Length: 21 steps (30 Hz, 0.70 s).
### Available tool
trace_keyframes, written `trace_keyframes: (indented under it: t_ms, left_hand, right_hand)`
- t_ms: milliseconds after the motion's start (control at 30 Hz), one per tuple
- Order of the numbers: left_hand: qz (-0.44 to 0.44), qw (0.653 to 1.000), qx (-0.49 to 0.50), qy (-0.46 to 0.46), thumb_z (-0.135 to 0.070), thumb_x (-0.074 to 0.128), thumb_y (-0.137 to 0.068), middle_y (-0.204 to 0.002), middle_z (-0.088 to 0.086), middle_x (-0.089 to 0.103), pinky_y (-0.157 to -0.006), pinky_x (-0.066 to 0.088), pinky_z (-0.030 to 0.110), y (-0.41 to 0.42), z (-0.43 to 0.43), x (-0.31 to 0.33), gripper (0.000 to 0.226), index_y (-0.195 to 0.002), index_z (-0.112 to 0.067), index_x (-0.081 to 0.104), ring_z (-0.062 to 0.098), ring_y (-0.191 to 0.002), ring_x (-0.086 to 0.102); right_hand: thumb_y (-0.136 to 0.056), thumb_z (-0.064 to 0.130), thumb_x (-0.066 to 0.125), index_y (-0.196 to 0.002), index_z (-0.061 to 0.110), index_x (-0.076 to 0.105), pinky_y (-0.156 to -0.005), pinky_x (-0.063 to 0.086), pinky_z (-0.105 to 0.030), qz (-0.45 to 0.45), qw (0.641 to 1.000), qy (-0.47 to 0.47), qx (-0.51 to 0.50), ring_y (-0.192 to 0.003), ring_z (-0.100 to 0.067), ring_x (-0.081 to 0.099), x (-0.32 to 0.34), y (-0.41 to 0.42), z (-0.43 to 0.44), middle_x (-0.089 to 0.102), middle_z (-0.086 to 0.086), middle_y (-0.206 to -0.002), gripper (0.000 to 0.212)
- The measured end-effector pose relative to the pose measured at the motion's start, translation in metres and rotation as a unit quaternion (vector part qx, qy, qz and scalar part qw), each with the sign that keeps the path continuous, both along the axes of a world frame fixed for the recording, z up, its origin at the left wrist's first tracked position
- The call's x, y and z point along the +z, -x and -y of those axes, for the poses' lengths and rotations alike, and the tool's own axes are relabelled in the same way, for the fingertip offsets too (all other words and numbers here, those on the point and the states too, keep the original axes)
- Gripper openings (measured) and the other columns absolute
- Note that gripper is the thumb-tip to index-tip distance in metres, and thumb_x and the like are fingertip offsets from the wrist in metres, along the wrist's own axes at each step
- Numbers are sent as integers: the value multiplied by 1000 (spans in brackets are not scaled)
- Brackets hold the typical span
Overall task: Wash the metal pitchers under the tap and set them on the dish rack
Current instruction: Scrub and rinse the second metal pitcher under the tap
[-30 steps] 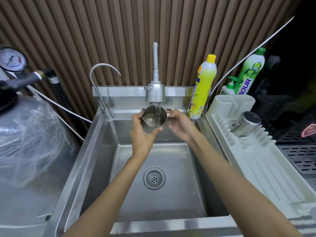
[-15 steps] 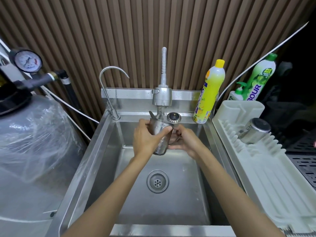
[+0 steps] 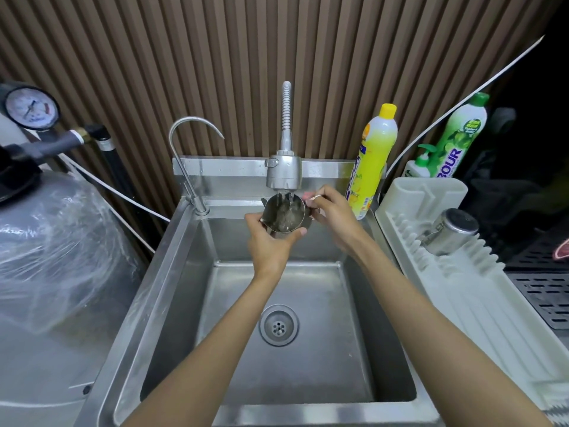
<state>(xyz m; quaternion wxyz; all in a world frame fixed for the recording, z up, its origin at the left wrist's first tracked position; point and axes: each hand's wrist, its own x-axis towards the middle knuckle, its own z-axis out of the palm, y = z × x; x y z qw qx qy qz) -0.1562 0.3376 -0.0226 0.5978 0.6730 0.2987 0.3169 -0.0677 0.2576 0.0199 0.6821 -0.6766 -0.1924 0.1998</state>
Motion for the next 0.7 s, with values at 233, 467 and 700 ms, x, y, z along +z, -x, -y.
trace_keyframes:
  t_ms: [233, 467, 700]
  left_hand:
    - [25, 984, 6, -177, -12, 85, -60, -116, 5, 56, -91, 41, 10, 17, -10, -2, 75, -120, -4, 41, 17, -105, 55]
    - [-5, 951, -22, -307, -23, 86, -58, -113, 5, 52, -94, 46, 38, 26, -15, 0, 74, -119, -5, 48, 24, -108, 51]
    - [-51, 974, 1, -221, -46, 85, -53, -93, 3, 50, -73, 39, 23, 29, -13, -9, 68, -93, -11, 43, 17, -88, 49]
  right_hand:
    - [-89, -5, 40, -66, 12, 37, -60, 49, -25, -227, 945, -229, 60, -80, -15, 47, -38, 5, -11, 46, -7, -78, 28]
    - [-89, 6, 41, -100, 10, 45, -48, 49, -22, -334, 908, -250, 31, -86, -22, 47, -62, 12, -16, 47, -13, -91, 12]
    - [-94, 9, 42, -77, 13, 50, -69, 52, -32, -144, 988, 27, 46, -76, -17, 52, -23, 19, 2, 53, -6, -78, 19]
